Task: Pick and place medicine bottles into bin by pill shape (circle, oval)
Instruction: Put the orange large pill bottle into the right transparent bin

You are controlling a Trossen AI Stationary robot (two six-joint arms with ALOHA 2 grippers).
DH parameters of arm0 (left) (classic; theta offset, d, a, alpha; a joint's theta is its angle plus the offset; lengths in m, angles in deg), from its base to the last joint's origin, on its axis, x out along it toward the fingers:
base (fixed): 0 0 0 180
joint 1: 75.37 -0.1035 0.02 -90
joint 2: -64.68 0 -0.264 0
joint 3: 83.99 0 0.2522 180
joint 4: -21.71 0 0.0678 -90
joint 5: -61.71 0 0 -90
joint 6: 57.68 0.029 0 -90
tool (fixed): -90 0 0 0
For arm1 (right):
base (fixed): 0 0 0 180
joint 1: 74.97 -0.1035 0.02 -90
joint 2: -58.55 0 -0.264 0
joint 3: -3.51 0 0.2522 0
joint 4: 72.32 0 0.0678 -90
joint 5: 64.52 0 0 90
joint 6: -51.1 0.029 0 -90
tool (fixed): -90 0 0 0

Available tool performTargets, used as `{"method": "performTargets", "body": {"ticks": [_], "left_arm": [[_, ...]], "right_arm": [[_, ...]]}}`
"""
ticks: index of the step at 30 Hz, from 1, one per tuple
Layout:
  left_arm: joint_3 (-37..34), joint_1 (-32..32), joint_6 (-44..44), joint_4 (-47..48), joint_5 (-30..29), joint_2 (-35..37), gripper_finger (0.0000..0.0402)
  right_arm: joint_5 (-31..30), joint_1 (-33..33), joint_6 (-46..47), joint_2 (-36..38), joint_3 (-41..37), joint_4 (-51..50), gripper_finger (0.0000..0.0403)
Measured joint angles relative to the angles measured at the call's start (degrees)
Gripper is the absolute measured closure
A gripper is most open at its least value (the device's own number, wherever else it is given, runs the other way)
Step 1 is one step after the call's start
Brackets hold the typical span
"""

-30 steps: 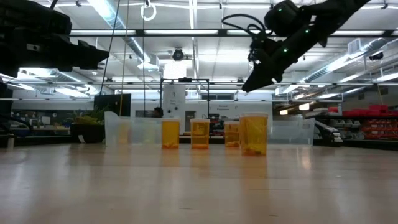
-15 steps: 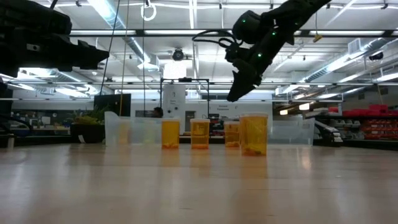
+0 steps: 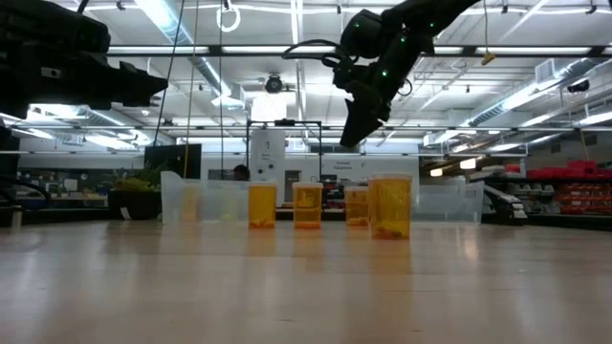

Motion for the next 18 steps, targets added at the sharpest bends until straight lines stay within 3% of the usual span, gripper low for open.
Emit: {"method": "performTargets", "body": {"ticks": [18], "left_arm": [[0.0, 0.02, 0.01, -0.46, 0.0, 0.0, 0.0285]], "right_arm": [[2.91, 0.35, -1.72, -6.34, -0.11, 0.2, 0.0161]]}}
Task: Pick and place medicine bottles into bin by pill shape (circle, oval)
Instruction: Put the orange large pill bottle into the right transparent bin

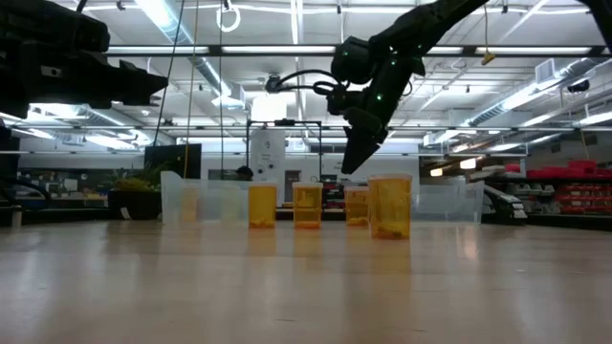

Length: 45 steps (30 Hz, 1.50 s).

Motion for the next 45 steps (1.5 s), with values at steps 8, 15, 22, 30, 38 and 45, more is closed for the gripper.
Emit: {"method": "performTargets", "body": {"ticks": [8, 15, 22, 30, 38, 45], "left_arm": [[0.0, -0.02, 0.02, -0.29, 0.0, 0.0, 0.0282], [0.0, 0.0, -0.02, -0.31, 0.0, 0.0, 0.0279], [0.0, -0.02, -0.02, -0.33, 0.0, 0.0, 0.0287], [0.0, 0.0, -0.02, -0.37, 0.0, 0.0, 0.028], [0.0, -0.01, 0.0, -0.38, 0.0, -0.01, 0.0283], [0.0, -0.01, -0.02, -0.39, 0.0, -0.01, 0.028]], "right_arm": [[1.2, -0.15, -0.88, -0.18, 0.0, -0.68, 0.0161], [1.58, -0.13, -1.65, -0.18, 0.0, -0.32, 0.0161], [2.43, -0.13, -4.46, -0.16, -1.97, 2.94, 0.0161], [3.98, 0.98, -5.77, -0.18, -4.49, 5.29, 0.0161], [4.56, 1.64, -5.97, -0.01, -7.09, 7.98, 0.0161], [5.8, 2.29, -5.9, -0.2, -7.56, 7.73, 0.0162]]}}
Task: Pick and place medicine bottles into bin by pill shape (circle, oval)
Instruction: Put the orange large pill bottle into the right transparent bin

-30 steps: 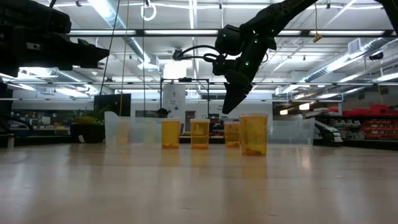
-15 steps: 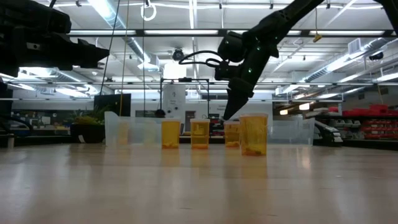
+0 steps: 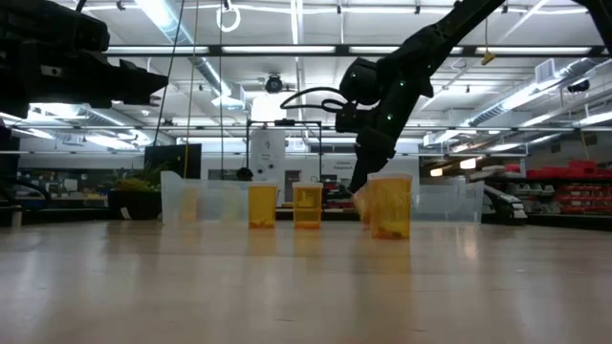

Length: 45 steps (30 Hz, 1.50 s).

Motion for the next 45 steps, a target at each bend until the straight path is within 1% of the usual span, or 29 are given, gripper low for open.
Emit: {"method": "performTargets", "body": {"ticks": [4, 6, 8, 11, 14, 17, 21, 24, 29, 31, 34, 36, 39, 41, 45], "left_arm": [[0.0, 0.0, -0.02, 0.0, 0.0, 0.0, 0.0275], [0.0, 0.01, -0.02, 0.0, 0.0, 0.0, 0.0274], [0.0, 0.0, -0.02, 0.0, 0.0, 0.01, 0.0274], [0.0, 0.01, -0.02, 0.0, 0.0, -0.01, 0.0277], [0.0, 0.01, -0.02, 0.0, 0.0, 0.01, 0.028], [0.0, 0.0, -0.02, -0.08, 0.0, 0.01, 0.0278], [0.0, -0.01, -0.02, -0.07, 0.0, 0.01, 0.0272], [0.0, 0.0, -0.04, -0.09, 0.0, 0.01, 0.0269], [0.0, 0.0, -0.04, -0.01, 0.0, -0.01, 0.027], [0.0, 0.0, -0.04, -0.06, 0.0, 0.01, 0.0272], [0.0, -0.01, -0.04, -0.07, 0.0, 0.01, 0.0276], [0.0, -0.01, -0.04, -0.07, -0.02, -0.01, 0.0278], [0.0, -0.01, -0.04, -0.07, 0.0, 0.01, 0.0276], [0.0, 0.01, -0.04, -0.07, 0.0, 0.0, 0.0273], [0.0, 0.01, -0.02, -0.05, -0.01, 0.0, 0.0267]], "right_arm": [[0.04, -0.46, 0.07, 0.02, 0.05, -0.37, 0.0162], [-0.98, -1.25, 0.33, 0.02, 0.05, -0.42, 0.0162], [-2.75, -2.17, 3.63, 0.02, 0.05, -0.65, 0.0162], [-4.64, -2.89, 13.05, 0.6, 0.1, -1.99, 0.0162], [-6.29, -2.95, 20.39, 1.1, 0.2, -6.33, 0.0162], [-8.27, -3.51, 24.09, 1.12, 0.2, -10.68, 0.0162], [-11.4, -4.99, 25.89, 1.1, 0.2, -15.25, 0.0162], [-14.39, -6.31, 25.98, 1.75, 0.2, -18.21, 0.0162], [-14.72, -7.9, 25.79, 2.94, 0.22, -20.43, 0.0162], [-14.52, -8.31, 23.36, 4.05, 0.22, -21.58, 0.0162], [-14.25, -8.46, 17.34, 5.99, 0.22, -24.49, 0.0162], [-14.09, -8.01, 14.86, 7.5, 0.22, -25.86, 0.0162], [-14.01, -6.17, 15.05, 9.26, 0.22, -25.98, 0.0162], [-13.66, -4.9, 15.33, 9.62, 0.22, -26.32, 0.0162], [-13.17, -3.41, 13.01, 9.24, -0.36, -26.26, 0.0162]]}}
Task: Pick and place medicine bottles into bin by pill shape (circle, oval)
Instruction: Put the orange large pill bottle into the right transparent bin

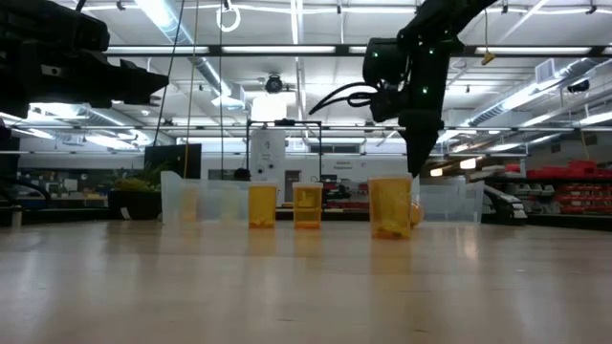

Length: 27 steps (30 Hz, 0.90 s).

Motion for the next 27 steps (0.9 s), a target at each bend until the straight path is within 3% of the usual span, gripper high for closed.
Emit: {"method": "performTargets", "body": {"ticks": [23, 27], "left_arm": [[0.0, 0.0, 0.02, -0.01, 0.01, -0.01, 0.0262], [0.0, -0.01, 0.0, -0.02, 0.0, 0.0, 0.026]], "right_arm": [[0.43, 4.26, -8.77, -0.04, -9.99, 10.68, 0.0162], [3.71, 4.49, -11.46, -0.04, -12.77, 14.83, 0.0162]]}}
